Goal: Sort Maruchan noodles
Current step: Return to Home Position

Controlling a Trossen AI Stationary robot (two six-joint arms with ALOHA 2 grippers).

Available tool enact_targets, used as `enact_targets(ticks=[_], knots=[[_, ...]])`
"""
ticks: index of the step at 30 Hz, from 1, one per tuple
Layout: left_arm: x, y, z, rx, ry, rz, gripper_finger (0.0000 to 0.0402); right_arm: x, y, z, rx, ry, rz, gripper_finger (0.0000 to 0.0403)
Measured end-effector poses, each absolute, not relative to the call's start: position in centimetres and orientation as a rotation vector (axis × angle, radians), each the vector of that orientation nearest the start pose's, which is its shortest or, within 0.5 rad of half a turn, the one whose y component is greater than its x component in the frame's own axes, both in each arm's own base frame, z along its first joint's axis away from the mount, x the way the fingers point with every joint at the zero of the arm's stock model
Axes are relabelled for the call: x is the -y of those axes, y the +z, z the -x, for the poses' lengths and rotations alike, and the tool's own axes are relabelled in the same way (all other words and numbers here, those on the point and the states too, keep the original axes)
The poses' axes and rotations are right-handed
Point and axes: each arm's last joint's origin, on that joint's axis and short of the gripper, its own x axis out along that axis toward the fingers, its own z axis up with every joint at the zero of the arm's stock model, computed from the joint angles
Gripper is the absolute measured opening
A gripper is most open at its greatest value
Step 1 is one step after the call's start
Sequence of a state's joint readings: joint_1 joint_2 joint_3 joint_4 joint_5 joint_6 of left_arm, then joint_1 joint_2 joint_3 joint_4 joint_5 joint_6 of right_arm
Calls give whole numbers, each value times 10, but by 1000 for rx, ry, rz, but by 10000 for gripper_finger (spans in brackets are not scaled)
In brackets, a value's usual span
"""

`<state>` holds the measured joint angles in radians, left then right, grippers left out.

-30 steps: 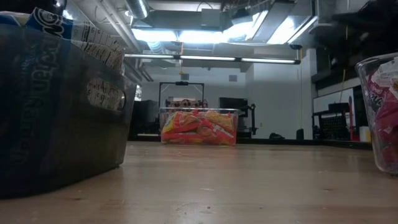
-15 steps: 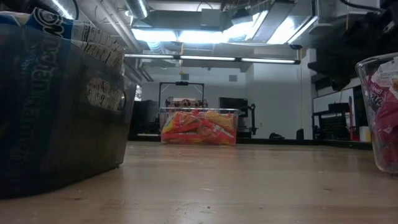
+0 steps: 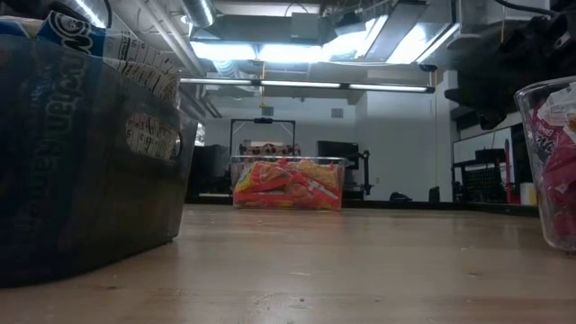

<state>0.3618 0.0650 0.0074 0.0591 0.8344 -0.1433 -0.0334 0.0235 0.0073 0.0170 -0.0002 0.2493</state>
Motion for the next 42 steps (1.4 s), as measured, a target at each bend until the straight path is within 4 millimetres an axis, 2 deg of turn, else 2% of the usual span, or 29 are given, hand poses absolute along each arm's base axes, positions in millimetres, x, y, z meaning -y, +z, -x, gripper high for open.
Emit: enact_targets(ticks=[4, 42], knots=[[-13, 167, -93, -52, -467, 225, 147, 3, 166, -99, 5, -33, -249, 207], [-13, 167, -94, -50, -460, 221, 147, 3, 166, -99, 2, -33, -249, 207]])
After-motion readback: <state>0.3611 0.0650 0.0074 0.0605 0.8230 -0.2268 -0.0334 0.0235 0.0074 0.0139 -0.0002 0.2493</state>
